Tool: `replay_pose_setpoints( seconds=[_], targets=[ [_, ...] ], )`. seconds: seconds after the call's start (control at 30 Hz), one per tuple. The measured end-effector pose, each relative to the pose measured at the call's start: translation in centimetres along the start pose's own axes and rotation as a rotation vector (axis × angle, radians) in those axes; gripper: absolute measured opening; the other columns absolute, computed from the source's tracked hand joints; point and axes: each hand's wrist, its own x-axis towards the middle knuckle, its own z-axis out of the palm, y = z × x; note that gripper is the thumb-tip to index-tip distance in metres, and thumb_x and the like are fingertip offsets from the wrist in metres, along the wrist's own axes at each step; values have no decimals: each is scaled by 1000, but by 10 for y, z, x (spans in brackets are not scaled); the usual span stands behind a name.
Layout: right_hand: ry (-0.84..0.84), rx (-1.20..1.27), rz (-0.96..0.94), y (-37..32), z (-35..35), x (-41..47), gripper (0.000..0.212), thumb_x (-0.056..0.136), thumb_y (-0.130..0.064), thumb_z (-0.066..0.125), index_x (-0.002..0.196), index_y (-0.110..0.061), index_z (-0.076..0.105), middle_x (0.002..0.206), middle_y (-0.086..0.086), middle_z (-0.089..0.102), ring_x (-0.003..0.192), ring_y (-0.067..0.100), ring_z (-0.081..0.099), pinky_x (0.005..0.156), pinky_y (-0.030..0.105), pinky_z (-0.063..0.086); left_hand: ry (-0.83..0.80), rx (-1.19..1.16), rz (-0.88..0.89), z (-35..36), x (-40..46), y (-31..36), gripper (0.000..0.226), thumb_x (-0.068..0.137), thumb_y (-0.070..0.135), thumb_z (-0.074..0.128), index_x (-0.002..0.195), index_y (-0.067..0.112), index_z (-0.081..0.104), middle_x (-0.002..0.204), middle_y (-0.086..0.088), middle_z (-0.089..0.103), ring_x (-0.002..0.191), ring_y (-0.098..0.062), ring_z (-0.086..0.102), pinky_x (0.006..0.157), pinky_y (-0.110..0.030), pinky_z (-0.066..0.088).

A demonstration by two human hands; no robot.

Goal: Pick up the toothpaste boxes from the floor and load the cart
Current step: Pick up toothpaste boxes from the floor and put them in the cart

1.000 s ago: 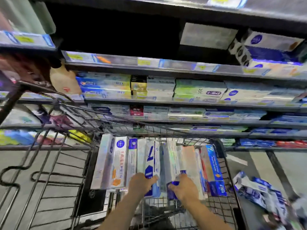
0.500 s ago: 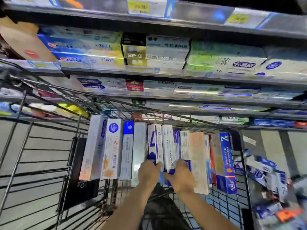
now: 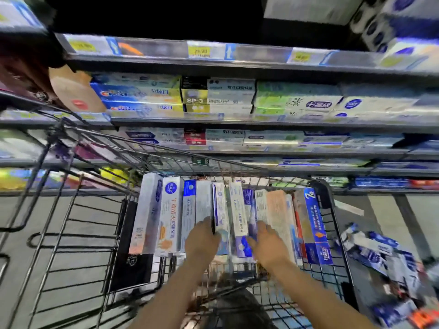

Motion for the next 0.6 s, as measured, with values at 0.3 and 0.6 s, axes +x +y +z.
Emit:
replay_pose_setpoints(
  seconds=[0.3,0.6],
  targets=[
    [127,-203,-198,10,-44,-88,70,95,-48,43,151,-15,16,159,11,14,145,25,18,117,38,18,145,546,404,-68,-94,-16,78,93,51,44,152,15,9,159,-8,11,146,-27,14,118,-47,15],
    [320,-194,-108,69,-61,-199,69,95,-47,44,150,-16,17,156,7,19,144,23,18,115,50,16,164,578,595,-71,-185,27,80,93,52,46,152,12,10,159,-9,9,146,-25,14,118,-46,19]
  ],
)
